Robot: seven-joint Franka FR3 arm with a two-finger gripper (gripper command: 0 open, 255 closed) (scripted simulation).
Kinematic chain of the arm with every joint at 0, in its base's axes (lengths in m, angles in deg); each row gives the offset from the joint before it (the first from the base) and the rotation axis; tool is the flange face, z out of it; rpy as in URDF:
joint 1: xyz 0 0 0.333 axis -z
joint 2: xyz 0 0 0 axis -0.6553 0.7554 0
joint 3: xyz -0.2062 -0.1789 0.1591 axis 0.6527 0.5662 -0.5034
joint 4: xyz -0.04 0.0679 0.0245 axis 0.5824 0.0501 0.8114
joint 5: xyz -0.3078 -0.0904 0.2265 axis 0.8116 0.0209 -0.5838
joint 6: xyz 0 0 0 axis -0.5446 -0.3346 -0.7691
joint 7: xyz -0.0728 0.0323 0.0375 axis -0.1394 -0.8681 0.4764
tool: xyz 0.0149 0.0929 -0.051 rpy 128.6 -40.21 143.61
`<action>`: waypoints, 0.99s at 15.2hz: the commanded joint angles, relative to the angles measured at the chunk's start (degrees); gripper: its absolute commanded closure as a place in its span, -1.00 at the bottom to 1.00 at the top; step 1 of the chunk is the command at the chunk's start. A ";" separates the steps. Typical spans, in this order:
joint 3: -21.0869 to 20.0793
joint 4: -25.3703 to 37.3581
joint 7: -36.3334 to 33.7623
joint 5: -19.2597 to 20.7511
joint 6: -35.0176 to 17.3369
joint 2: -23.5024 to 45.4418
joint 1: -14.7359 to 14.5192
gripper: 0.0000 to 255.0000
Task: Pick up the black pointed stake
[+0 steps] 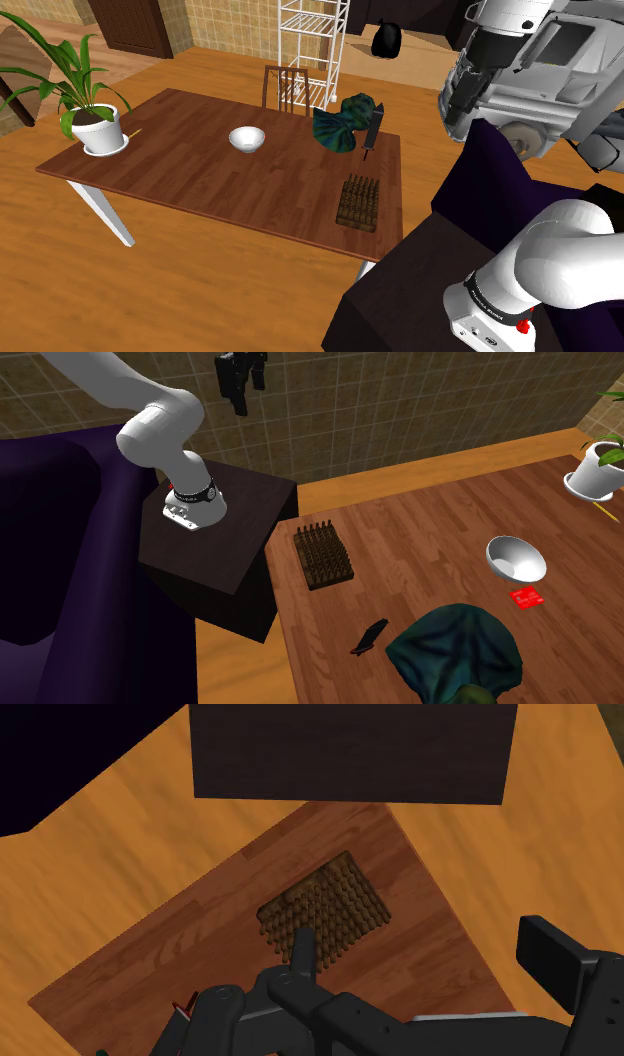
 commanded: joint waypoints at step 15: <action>-11.53 -18.79 -21.95 12.78 -43.14 9.09 9.76 -1.00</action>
